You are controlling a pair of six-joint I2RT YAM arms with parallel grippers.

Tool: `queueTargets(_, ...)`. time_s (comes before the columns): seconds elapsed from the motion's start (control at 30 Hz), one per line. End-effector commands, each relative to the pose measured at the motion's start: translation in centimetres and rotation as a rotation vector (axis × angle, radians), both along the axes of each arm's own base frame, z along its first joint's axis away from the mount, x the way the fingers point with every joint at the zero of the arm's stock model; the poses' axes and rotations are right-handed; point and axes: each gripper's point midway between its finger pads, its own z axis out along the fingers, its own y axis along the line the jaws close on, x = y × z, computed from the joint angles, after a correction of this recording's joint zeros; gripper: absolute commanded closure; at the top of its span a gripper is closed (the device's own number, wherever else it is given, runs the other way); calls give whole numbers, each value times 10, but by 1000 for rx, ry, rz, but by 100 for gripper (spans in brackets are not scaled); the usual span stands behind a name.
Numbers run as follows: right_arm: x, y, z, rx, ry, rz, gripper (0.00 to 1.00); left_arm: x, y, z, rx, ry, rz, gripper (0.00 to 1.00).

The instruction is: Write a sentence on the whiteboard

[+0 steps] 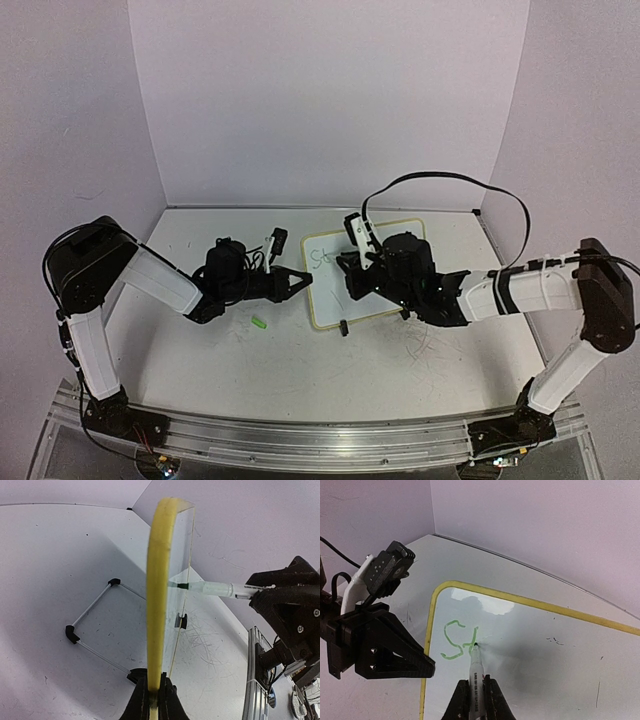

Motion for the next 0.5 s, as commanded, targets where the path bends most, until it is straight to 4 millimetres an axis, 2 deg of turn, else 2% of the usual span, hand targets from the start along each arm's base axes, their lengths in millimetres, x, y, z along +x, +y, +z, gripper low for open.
queueTargets(0.0,0,-22,30,49,-50,-70,100,-1,-2,23,-37,-44,-8,100)
queueTargets(0.1,-5,-24,37,84,-51,-50,100,-1,-1,23,-36,-43,-6,100)
queueTargets(0.33,-7,-8,17,57,-4,28,100,-1,-2,24,-37,-43,-8,100)
queueTargets(0.47,-7,-6,12,46,3,34,100,-1,-2,25,-38,-44,-8,100)
